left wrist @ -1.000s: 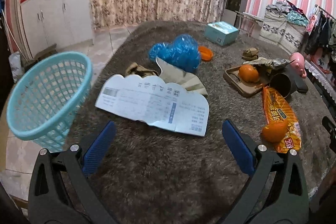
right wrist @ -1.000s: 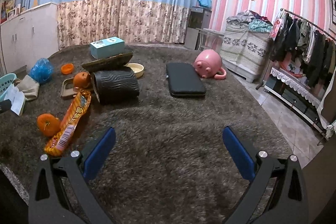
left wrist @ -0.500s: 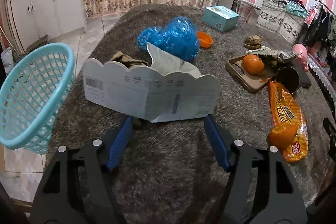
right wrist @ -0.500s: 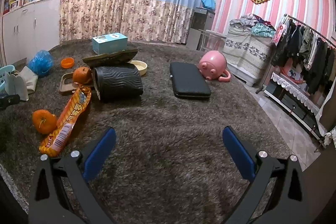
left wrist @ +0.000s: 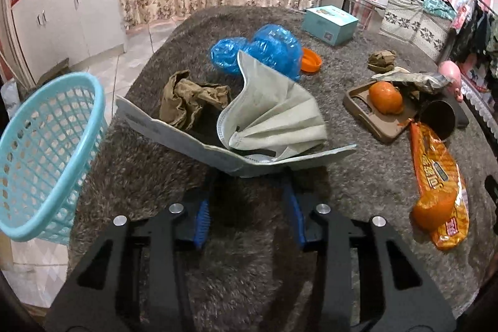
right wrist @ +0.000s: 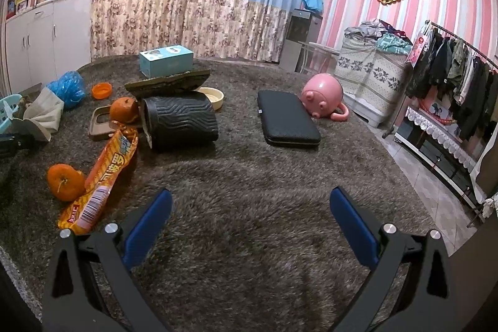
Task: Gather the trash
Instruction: 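Lower the left tool onto the white printed card and close on it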
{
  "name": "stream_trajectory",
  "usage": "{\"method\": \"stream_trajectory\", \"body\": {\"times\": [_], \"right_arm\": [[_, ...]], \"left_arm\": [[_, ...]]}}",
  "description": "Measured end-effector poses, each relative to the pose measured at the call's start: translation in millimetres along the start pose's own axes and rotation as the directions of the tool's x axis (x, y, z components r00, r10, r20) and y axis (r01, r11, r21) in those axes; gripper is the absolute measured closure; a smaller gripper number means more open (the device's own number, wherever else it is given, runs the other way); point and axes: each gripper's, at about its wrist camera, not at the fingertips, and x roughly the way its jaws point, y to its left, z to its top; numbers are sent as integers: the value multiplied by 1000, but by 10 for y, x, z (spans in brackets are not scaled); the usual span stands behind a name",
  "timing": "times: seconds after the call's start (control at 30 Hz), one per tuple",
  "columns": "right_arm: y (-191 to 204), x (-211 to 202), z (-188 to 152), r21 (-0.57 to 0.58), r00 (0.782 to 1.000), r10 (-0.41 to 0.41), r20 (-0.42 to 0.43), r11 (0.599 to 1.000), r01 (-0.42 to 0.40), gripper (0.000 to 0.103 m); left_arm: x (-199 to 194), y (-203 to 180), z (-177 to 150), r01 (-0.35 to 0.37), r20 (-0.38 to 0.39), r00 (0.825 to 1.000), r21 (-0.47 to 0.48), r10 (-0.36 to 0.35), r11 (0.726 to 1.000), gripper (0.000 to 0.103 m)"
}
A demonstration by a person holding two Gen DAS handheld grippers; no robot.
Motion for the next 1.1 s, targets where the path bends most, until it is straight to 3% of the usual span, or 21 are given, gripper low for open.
{"method": "stream_trajectory", "body": {"times": [0.13, 0.2, 0.53, 0.6, 0.7, 0.87, 1.0, 1.1], "right_arm": [[-14, 4, 0, 3, 1000, -4, 6, 1000, 4, 4], [-28, 10, -5, 7, 1000, -2, 5, 1000, 2, 4], [-25, -24, 11, -10, 1000, -9, 16, 1000, 9, 4], [-30, -37, 11, -15, 1000, -16, 20, 1000, 16, 4], [-40, -36, 10, -9, 1000, -14, 16, 1000, 14, 4], [-17, -32, -5, -21, 1000, -8, 13, 1000, 8, 4], [-8, -40, -16, -29, 1000, -9, 15, 1000, 9, 4], [1, -39, -19, -36, 1000, -9, 13, 999, 10, 4]], "left_arm": [[-169, -59, -108, 4, 13, 1000, 1, -4, 1000, 20], [-236, -75, -153, 15, 18, 1000, -3, -15, 1000, 17], [-138, 149, -135, 72, -26, 997, -152, -77, 986, 15], [-202, 142, -148, 70, -21, 997, -157, -74, 985, 15], [-256, 123, -171, 48, -11, 999, -147, -51, 988, 7], [-163, 238, -227, 47, -28, 998, -199, -54, 979, 7], [-108, 238, -152, 40, -22, 999, -220, -46, 975, 10], [-52, 277, -97, 37, -21, 999, -240, -43, 970, 21]]}}
